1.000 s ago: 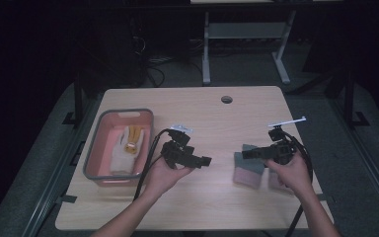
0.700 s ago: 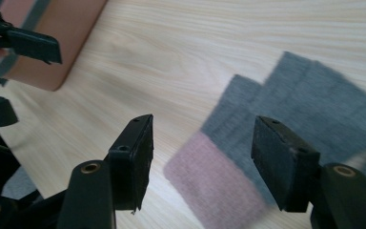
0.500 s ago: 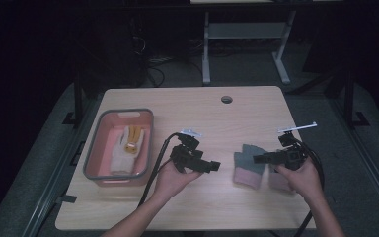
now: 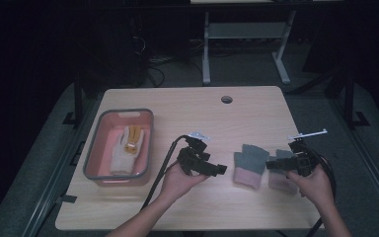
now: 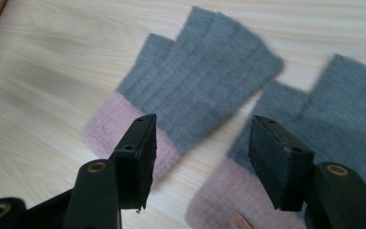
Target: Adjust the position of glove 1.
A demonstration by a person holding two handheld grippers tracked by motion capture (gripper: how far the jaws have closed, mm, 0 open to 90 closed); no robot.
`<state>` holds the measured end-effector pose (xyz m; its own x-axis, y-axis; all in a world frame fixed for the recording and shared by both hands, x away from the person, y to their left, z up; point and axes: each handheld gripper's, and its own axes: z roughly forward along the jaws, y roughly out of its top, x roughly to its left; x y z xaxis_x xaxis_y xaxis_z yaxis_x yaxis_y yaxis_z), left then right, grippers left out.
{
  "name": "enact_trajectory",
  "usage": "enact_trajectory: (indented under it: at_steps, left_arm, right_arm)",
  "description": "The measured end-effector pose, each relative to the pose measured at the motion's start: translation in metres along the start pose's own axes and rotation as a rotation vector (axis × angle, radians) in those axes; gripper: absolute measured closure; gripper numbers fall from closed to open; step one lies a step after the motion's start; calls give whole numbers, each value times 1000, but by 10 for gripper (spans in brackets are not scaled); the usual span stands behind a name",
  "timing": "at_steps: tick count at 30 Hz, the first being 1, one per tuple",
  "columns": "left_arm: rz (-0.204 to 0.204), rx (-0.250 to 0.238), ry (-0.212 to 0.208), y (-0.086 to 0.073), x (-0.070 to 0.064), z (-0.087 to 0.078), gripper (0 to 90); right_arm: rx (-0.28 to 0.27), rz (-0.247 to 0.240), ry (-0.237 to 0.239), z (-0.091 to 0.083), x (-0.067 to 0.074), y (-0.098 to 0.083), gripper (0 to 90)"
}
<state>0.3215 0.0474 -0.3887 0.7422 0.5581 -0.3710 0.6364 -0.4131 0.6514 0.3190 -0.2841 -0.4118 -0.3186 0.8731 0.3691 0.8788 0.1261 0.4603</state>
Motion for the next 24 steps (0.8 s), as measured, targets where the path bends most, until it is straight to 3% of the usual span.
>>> enact_trajectory:
  at_steps: [14,24]
  left_arm:
    - [28,20,-26,-2,-11,15,190]
    - [33,35,-25,-1,-14,21,194]
  right_arm:
    - [13,34,-86,0,-18,-15,460]
    - [50,23,-172,5,-28,-24,493]
